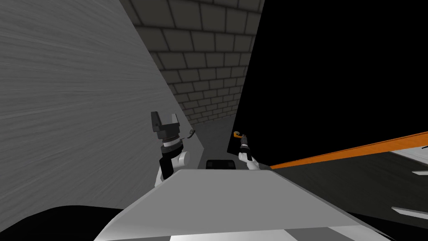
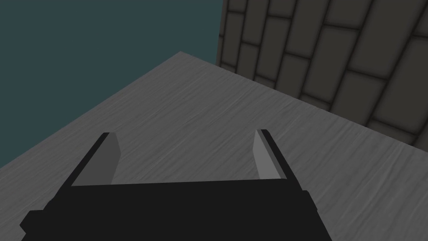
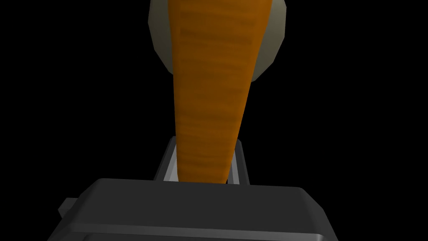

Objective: Push the door open

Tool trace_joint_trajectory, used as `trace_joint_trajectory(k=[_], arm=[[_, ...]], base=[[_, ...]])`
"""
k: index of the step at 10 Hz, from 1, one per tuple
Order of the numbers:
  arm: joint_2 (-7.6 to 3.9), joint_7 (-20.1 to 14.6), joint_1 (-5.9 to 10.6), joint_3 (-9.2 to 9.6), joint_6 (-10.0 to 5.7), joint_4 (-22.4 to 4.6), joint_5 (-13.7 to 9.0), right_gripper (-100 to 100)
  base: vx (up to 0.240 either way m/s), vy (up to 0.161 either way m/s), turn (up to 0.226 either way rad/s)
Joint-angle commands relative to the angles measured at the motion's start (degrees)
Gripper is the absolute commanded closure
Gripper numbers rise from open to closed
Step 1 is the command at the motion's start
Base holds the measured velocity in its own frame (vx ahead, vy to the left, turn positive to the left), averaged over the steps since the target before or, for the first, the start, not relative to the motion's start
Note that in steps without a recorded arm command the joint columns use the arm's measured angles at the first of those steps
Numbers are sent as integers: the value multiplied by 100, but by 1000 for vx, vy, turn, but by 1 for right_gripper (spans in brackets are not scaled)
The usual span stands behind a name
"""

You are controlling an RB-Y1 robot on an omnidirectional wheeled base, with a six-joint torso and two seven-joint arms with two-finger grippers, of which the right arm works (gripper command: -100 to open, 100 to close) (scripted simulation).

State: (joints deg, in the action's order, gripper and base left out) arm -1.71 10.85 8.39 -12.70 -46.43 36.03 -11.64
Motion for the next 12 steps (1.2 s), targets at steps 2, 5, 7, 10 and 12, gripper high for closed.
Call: trace_joint_trajectory(k=[2,5,7,10,12], arm=[[-33,20,-61,-24,53,211,-5,100],[22,171,-42,-195,22,225,-109,100],[145,251,-31,-286,6,231,-165,100],[420,349,-19,-397,-15,240,-234,100],[125,388,-69,-532,-23,278,-314,100]], base=[[42,-19,15],[161,23,-61],[181,3,-70],[173,47,-70],[87,-5,-44]])
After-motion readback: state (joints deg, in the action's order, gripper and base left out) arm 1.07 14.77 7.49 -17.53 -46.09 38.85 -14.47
